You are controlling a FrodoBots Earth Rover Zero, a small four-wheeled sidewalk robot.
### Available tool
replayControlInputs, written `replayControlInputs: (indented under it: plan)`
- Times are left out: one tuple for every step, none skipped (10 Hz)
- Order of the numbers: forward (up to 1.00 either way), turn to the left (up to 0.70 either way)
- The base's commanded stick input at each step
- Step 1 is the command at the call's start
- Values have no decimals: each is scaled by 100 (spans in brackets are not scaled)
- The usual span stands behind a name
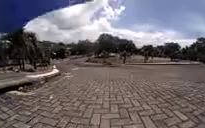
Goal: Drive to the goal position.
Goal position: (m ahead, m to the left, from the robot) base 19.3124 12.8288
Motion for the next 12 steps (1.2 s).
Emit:
replayControlInputs:
  plan:
    - [70, 0]
    - [70, 0]
    - [70, 0]
    - [27, 0]
    - [0, 0]
    - [10, 0]
    - [70, 0]
    - [70, 0]
    - [70, 0]
    - [61, 0]
    - [19, 0]
    - [0, 0]
